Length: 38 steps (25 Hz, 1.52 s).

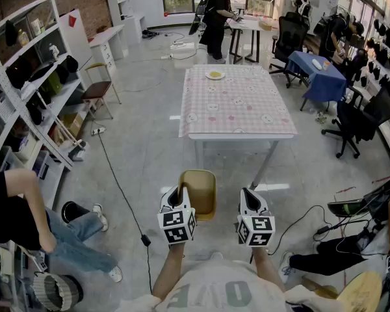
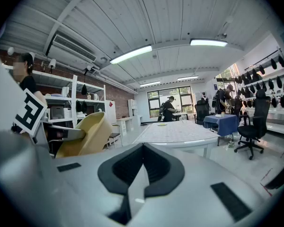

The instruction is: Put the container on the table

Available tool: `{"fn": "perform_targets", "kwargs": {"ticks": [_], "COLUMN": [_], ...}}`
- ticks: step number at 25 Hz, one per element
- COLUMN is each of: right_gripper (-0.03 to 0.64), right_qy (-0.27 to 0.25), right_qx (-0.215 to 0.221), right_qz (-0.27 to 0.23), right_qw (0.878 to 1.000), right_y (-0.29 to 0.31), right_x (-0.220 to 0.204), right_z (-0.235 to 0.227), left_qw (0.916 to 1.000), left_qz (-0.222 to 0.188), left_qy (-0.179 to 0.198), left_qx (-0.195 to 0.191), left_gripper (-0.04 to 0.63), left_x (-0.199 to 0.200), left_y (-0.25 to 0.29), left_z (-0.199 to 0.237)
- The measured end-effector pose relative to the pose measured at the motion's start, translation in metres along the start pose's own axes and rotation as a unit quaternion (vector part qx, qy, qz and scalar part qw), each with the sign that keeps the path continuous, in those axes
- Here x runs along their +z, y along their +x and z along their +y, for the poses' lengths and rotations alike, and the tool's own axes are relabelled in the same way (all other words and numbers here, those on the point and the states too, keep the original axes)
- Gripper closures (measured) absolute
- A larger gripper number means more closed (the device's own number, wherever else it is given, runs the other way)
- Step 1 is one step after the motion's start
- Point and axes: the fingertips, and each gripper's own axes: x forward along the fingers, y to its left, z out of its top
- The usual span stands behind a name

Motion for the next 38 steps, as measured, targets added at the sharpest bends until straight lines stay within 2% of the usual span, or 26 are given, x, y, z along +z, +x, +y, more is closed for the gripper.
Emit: {"fn": "perform_targets", "kwargs": {"ticks": [11,16,23,30,38], "right_gripper": [0.588,0.588,0.588,0.588,0.588], "right_qy": [-0.002,0.027,0.057,0.081,0.081], "right_qx": [0.004,0.004,-0.003,0.007,-0.006], "right_qz": [0.003,-0.015,0.006,0.015,-0.008], "right_qw": [1.000,1.000,0.998,0.997,0.997], "right_y": [0.003,0.002,0.001,0.024,0.097], "right_x": [0.000,0.004,-0.017,-0.016,0.013], "right_z": [-0.007,-0.020,-0.045,-0.057,-0.100], "left_qw": [1.0000,1.0000,0.9999,0.9997,0.9990], "left_qz": [0.002,0.000,0.002,-0.003,-0.020], "left_qy": [-0.002,-0.002,-0.014,-0.014,-0.005], "left_qx": [0.002,0.000,-0.007,-0.019,-0.040], "left_gripper": [0.565,0.565,0.565,0.565,0.565], "left_x": [0.000,0.002,-0.004,0.010,0.039], "left_y": [0.006,0.014,0.026,0.066,0.156], "left_z": [-0.005,-0.010,-0.027,-0.031,-0.039]}}
